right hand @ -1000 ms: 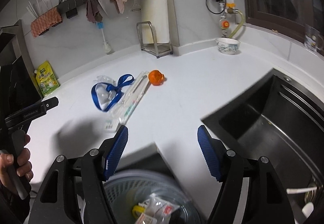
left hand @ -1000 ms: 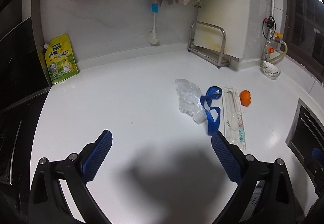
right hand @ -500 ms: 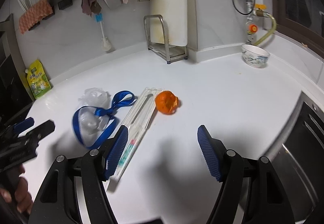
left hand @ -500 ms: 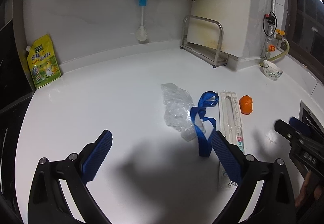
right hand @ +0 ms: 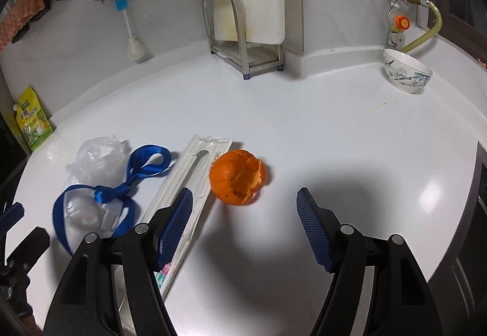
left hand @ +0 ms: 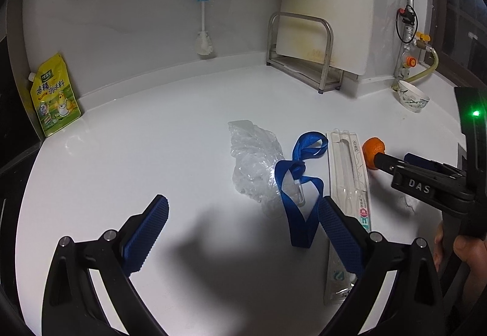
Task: Collect trash
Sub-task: 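Move both grippers back to the counter toward the orange peel and plastic bag, then grasp the orange peel with the right gripper while the left gripper grasps the clear plastic bag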
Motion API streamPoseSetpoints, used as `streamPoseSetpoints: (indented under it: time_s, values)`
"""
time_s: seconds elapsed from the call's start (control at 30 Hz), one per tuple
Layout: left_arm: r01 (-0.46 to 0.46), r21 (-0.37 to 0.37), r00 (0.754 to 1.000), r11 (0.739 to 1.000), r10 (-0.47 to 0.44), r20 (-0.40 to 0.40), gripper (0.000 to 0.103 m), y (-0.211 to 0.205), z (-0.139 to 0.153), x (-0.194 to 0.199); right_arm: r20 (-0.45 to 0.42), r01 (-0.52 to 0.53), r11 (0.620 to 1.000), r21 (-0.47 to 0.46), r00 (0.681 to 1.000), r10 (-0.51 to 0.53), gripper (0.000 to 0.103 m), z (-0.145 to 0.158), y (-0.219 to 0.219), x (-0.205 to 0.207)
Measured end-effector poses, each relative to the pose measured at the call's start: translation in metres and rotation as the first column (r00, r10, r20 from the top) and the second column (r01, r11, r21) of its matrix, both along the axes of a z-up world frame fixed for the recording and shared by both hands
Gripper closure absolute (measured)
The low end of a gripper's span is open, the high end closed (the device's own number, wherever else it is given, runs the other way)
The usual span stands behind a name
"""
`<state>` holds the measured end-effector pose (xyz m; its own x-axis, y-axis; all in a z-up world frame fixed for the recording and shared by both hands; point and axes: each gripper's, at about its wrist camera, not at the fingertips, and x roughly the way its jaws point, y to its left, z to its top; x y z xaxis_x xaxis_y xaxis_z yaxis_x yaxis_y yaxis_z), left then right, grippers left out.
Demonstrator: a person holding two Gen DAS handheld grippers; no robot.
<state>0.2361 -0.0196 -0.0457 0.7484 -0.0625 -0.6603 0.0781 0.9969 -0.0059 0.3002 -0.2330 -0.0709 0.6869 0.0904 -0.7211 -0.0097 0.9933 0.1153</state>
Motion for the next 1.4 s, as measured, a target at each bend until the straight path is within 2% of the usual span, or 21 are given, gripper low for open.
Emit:
streamPoseSetpoints:
  time_s: [0.2, 0.23, 0.3, 0.33, 0.4, 0.5, 0.7, 0.93, 1.1, 1.3, 1.4]
  values:
    - [-0.003, -0.002, 1.000, 1.000, 0.003, -0.003, 0.006, 0.000, -0.001, 0.004, -0.032, -0.001, 1.000, -0.007, 0.999, 0.001, 0.038, -0.006, 0.000, 0.019]
    - [-0.004, -0.004, 1.000, 1.000, 0.004, -0.006, 0.006, 0.001, -0.001, 0.005, -0.036, -0.004, 1.000, -0.004, 0.999, 0.004, 0.042, -0.006, 0.000, 0.020]
    - [-0.006, -0.007, 1.000, 1.000, 0.006, -0.014, 0.006, 0.003, -0.002, 0.007, -0.041, -0.019, 1.000, 0.003, 0.999, 0.019, 0.056, -0.007, 0.002, 0.023]
    - [-0.008, -0.010, 1.000, 1.000, 0.008, -0.018, 0.006, 0.004, -0.003, 0.008, -0.041, -0.026, 1.000, 0.005, 0.999, 0.026, 0.059, -0.007, 0.003, 0.023]
    - [-0.016, -0.011, 1.000, 1.000, 0.016, -0.019, 0.006, 0.008, -0.002, 0.010, -0.035, -0.038, 0.999, 0.000, 0.999, 0.038, 0.074, -0.006, 0.006, 0.021]
    - [-0.037, -0.011, 0.999, 0.999, 0.037, -0.013, 0.006, 0.016, 0.000, 0.014, -0.026, -0.044, 0.999, 0.012, 0.999, 0.044, 0.083, -0.003, 0.005, 0.017]
    - [-0.070, -0.023, 0.998, 0.997, 0.070, -0.008, 0.006, 0.032, 0.009, 0.031, 0.004, -0.030, 0.999, 0.042, 1.000, 0.030, 0.085, 0.005, -0.003, 0.002]
    - [-0.055, -0.056, 0.997, 0.997, 0.052, -0.059, 0.006, 0.028, 0.008, 0.063, 0.025, -0.020, 0.998, 0.061, 1.000, 0.018, 0.085, 0.012, -0.013, -0.015]
    - [-0.047, -0.038, 0.995, 0.998, 0.044, -0.087, 0.006, 0.015, 0.002, 0.081, 0.038, -0.030, 0.996, 0.079, 0.999, 0.027, 0.086, 0.016, -0.015, -0.023]
    - [-0.055, -0.024, 0.984, 0.998, 0.050, -0.169, 0.006, 0.010, -0.019, 0.104, 0.065, -0.051, 0.995, 0.084, 0.997, 0.046, 0.085, 0.021, -0.014, -0.029]
    - [-0.059, -0.016, 0.985, 0.998, 0.055, -0.166, 0.009, 0.010, -0.022, 0.106, 0.068, -0.053, 0.994, 0.094, 0.997, 0.047, 0.086, 0.020, -0.015, -0.031]
